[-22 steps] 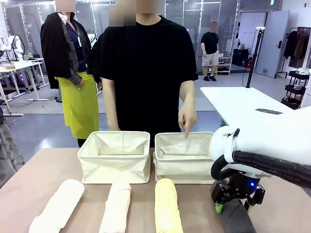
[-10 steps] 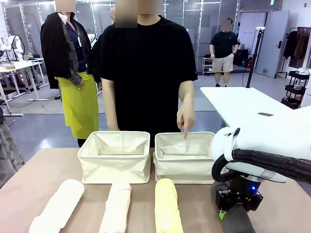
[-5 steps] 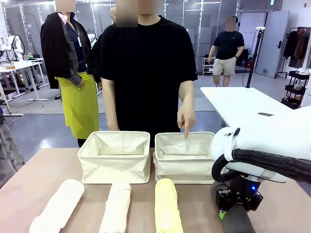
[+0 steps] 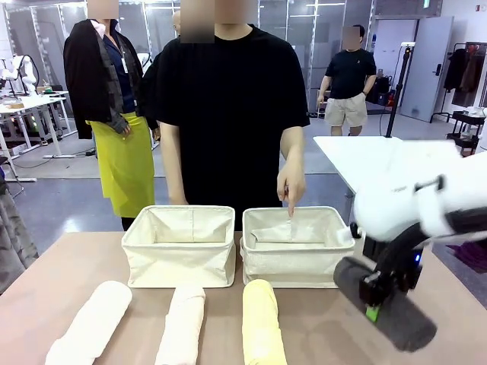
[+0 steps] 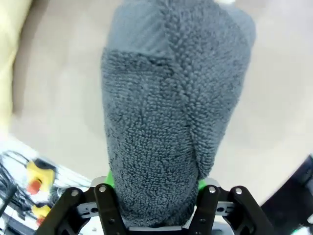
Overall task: Divide the towels into two baskets.
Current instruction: Pick up one hotel-folded towel and place it in the Fabric basket indicated by the person.
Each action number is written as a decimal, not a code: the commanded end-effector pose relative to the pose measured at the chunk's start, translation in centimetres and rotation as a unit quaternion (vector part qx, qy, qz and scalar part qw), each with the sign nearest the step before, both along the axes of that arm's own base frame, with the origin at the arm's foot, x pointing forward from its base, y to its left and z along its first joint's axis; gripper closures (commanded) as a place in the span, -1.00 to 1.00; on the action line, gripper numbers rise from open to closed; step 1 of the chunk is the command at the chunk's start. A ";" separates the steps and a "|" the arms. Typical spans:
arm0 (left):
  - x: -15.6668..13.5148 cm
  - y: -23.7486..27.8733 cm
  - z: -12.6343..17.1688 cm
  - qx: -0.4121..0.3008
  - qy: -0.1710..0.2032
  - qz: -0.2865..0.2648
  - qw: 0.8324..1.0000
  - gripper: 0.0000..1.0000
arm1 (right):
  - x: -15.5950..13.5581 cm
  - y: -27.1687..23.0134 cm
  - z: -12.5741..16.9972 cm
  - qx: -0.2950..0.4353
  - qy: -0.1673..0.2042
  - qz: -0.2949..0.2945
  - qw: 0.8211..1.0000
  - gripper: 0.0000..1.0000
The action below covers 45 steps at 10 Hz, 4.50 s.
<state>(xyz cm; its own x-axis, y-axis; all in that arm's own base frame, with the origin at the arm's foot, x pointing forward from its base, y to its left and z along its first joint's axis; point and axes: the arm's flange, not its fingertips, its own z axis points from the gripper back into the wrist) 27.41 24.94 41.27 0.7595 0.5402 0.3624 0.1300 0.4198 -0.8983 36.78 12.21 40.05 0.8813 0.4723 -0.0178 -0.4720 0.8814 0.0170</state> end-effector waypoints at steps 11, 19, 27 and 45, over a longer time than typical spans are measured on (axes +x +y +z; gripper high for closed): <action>-0.2 0.2 0.1 -0.002 -0.006 0.003 1.000 -1.00 | 9.4 6.9 13.3 -0.047 -0.063 0.439 0.895 -0.18; -0.2 0.2 0.1 -0.002 -0.006 0.003 1.000 -1.00 | 19.4 12.2 12.5 -0.080 -0.058 0.593 0.799 -0.18; -0.2 0.2 0.1 -0.002 -0.006 0.003 1.000 -1.00 | 27.7 14.2 3.6 -0.059 -0.023 0.616 0.785 -0.18; -0.2 0.2 0.1 -0.002 -0.006 0.003 1.000 -1.00 | 30.8 14.7 0.5 -0.042 -0.042 0.603 0.796 -1.00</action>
<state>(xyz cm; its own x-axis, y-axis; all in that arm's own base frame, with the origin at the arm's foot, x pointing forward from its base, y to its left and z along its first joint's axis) 27.38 24.97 41.28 0.7589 0.5410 0.3626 0.1298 0.4200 -0.8982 67.50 26.81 40.70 -0.2037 0.9774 -0.0569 -0.9735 -0.2084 -0.0944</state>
